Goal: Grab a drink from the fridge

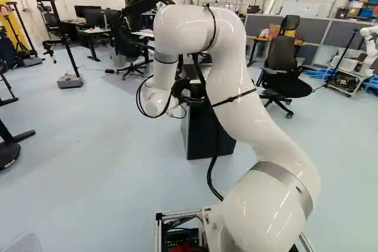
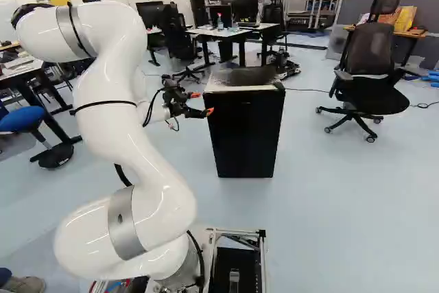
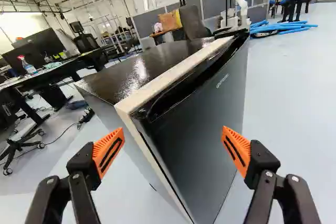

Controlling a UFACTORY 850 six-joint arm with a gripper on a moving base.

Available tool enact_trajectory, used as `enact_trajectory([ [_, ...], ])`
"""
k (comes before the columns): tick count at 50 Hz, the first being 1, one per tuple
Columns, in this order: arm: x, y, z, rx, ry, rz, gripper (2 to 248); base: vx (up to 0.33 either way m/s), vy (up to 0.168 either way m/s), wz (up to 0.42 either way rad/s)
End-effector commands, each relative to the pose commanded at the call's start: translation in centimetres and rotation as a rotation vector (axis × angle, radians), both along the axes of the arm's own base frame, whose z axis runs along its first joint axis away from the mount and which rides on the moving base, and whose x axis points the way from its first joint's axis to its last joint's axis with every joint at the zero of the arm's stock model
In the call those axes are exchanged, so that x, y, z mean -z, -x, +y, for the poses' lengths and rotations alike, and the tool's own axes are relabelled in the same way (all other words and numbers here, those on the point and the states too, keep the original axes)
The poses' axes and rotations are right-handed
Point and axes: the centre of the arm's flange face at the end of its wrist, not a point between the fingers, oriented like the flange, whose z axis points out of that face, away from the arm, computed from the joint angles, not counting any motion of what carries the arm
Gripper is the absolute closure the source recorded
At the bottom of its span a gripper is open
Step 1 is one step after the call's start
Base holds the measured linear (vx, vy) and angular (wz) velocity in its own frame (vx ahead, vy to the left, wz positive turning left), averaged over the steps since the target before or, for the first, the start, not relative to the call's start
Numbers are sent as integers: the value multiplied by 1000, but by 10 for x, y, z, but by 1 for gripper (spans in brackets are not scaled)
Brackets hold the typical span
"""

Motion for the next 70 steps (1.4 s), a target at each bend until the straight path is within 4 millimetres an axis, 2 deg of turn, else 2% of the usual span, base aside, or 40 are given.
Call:
enact_trajectory([
  [17,0,0,0,-20,69,66,3,0,0,0],
  [48,0,0,0,-19,69,66,3,0,0,0],
  [70,-1,-2,-8,-2,77,59,3,0,0,0],
])
